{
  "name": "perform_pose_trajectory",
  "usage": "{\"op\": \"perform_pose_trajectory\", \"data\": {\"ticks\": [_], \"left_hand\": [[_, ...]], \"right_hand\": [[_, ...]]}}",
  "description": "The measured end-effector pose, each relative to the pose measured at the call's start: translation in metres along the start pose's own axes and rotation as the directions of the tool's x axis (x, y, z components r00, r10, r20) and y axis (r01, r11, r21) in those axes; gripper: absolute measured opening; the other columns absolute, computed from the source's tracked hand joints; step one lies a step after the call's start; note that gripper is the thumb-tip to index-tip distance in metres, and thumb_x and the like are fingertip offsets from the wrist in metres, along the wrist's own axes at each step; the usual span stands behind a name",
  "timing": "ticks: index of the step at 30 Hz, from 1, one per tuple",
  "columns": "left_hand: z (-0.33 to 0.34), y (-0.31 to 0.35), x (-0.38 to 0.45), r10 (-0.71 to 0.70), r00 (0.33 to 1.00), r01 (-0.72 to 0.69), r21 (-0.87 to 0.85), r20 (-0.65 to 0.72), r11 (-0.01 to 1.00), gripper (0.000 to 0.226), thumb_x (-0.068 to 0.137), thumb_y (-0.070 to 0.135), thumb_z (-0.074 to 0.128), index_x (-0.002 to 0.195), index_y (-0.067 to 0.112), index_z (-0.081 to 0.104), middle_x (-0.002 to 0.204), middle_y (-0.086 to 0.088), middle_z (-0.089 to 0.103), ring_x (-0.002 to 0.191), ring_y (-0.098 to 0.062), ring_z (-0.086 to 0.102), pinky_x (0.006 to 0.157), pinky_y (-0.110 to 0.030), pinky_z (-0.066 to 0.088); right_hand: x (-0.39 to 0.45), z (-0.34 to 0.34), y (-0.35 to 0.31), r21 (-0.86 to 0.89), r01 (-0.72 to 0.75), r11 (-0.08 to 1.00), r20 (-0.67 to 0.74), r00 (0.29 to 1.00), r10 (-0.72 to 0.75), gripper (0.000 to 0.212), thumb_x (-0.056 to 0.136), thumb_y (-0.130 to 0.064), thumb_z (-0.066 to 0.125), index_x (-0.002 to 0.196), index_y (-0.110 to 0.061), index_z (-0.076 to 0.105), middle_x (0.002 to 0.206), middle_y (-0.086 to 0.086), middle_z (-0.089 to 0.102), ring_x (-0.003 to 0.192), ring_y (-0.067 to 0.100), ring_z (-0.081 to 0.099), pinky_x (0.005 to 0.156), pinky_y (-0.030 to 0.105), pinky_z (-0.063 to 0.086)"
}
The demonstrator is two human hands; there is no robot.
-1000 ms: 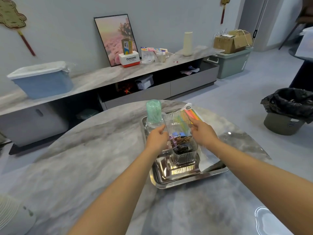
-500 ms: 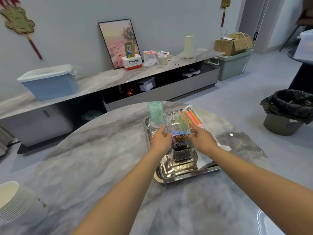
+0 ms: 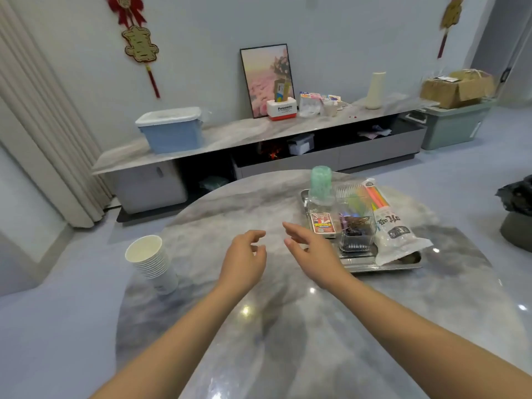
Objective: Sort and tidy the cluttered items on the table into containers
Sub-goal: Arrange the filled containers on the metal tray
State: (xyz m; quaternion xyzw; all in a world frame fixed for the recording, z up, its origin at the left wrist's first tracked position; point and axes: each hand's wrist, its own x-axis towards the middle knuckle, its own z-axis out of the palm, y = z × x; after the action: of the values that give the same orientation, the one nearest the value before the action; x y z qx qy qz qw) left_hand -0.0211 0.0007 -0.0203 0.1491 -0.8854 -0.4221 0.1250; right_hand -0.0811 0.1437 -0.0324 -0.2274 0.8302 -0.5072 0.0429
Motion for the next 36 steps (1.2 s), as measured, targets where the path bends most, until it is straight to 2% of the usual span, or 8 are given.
{"op": "perform_pose_trajectory", "data": {"ticks": [5, 13, 18, 22, 24, 27, 31, 36], "left_hand": [[-0.056, -0.052, -0.021, 0.009, 0.979, 0.047, 0.268, -0.203, 0.962, 0.036, 0.089, 0.015, 0.053, 0.124, 0.021, 0.057, 0.129, -0.001, 0.053, 0.121, -0.019, 0.045, 0.102, -0.030, 0.034], [-0.104, -0.104, -0.035, -0.016, 0.862, 0.224, 0.353, -0.507, 0.909, 0.052, 0.085, 0.013, 0.060, 0.135, 0.018, 0.046, 0.149, -0.007, 0.028, 0.136, -0.027, 0.023, 0.111, -0.042, 0.012], [-0.120, -0.133, -0.027, -0.211, 0.886, 0.252, 0.047, -0.414, 0.967, 0.073, 0.091, 0.019, 0.059, 0.149, 0.015, 0.015, 0.157, -0.009, 0.004, 0.144, -0.023, 0.008, 0.113, -0.031, 0.015], [-0.121, -0.143, -0.018, -0.309, 0.902, 0.264, -0.181, -0.302, 0.947, 0.089, 0.090, 0.021, 0.061, 0.151, 0.019, -0.004, 0.154, -0.005, 0.023, 0.138, -0.022, 0.029, 0.104, -0.027, 0.029], [-0.123, -0.145, -0.013, -0.379, 0.887, 0.316, -0.251, -0.264, 0.915, 0.095, 0.089, 0.025, 0.063, 0.150, 0.020, -0.010, 0.153, -0.003, 0.027, 0.136, -0.023, 0.035, 0.102, -0.032, 0.034], [-0.123, -0.148, -0.007, -0.433, 0.877, 0.336, -0.377, -0.208, 0.863, 0.090, 0.085, 0.020, 0.067, 0.150, 0.019, 0.005, 0.146, -0.005, 0.039, 0.126, -0.022, 0.045, 0.095, -0.032, 0.040], [-0.114, -0.140, -0.008, -0.404, 0.905, 0.286, -0.508, -0.137, 0.812, 0.078, 0.083, 0.007, 0.068, 0.144, 0.022, 0.023, 0.135, -0.005, 0.048, 0.110, -0.018, 0.053, 0.085, -0.033, 0.053], [-0.089, -0.097, -0.006, -0.287, 0.957, 0.228, -0.483, -0.050, 0.845, 0.072, 0.087, 0.008, 0.062, 0.145, 0.023, 0.023, 0.123, 0.002, 0.049, 0.105, -0.013, 0.053, 0.086, -0.028, 0.047]], "right_hand": [[-0.007, 0.068, -0.029, 0.044, 0.035, 0.998, 0.121, 0.992, -0.040, 0.038, 0.094, -0.027, 0.053, 0.132, -0.028, 0.052, 0.127, -0.010, 0.058, 0.115, 0.006, 0.054, 0.096, 0.020, 0.041], [0.001, 0.154, -0.053, 0.049, 0.034, 0.998, 0.247, 0.968, -0.046, 0.039, 0.095, -0.026, 0.053, 0.133, -0.025, 0.051, 0.129, -0.006, 0.058, 0.114, 0.004, 0.055, 0.094, 0.014, 0.038], [0.020, 0.189, -0.058, 0.045, 0.029, 0.999, 0.313, 0.949, -0.042, 0.042, 0.095, -0.025, 0.053, 0.136, -0.025, 0.048, 0.134, -0.003, 0.055, 0.115, 0.007, 0.055, 0.096, 0.016, 0.038], [0.035, 0.212, -0.059, 0.078, -0.041, 0.996, 0.385, 0.923, 0.008, 0.048, 0.097, -0.024, 0.048, 0.144, -0.024, 0.035, 0.145, -0.001, 0.043, 0.127, 0.009, 0.046, 0.099, 0.017, 0.034], [0.042, 0.220, -0.061, 0.127, -0.108, 0.986, 0.432, 0.901, 0.043, 0.051, 0.098, -0.023, 0.043, 0.147, -0.025, 0.028, 0.151, -0.002, 0.033, 0.133, 0.012, 0.039, 0.108, 0.029, 0.034], [0.046, 0.227, -0.065, 0.192, -0.194, 0.962, 0.486, 0.870, 0.078, 0.051, 0.100, -0.023, 0.040, 0.148, -0.029, 0.023, 0.151, -0.007, 0.030, 0.136, 0.012, 0.034, 0.107, 0.037, 0.038], [0.039, 0.215, -0.068, 0.364, -0.305, 0.880, 0.478, 0.872, 0.105, 0.045, 0.100, -0.022, 0.040, 0.143, -0.029, 0.028, 0.128, -0.010, 0.045, 0.114, 0.011, 0.050, 0.062, 0.010, 0.049], [0.026, 0.163, -0.054, 0.406, -0.264, 0.875, 0.266, 0.950, 0.163, 0.040, 0.097, -0.028, 0.047, 0.136, -0.030, 0.037, 0.129, -0.004, 0.053, 0.111, 0.014, 0.055, 0.081, 0.026, 0.049]]}}
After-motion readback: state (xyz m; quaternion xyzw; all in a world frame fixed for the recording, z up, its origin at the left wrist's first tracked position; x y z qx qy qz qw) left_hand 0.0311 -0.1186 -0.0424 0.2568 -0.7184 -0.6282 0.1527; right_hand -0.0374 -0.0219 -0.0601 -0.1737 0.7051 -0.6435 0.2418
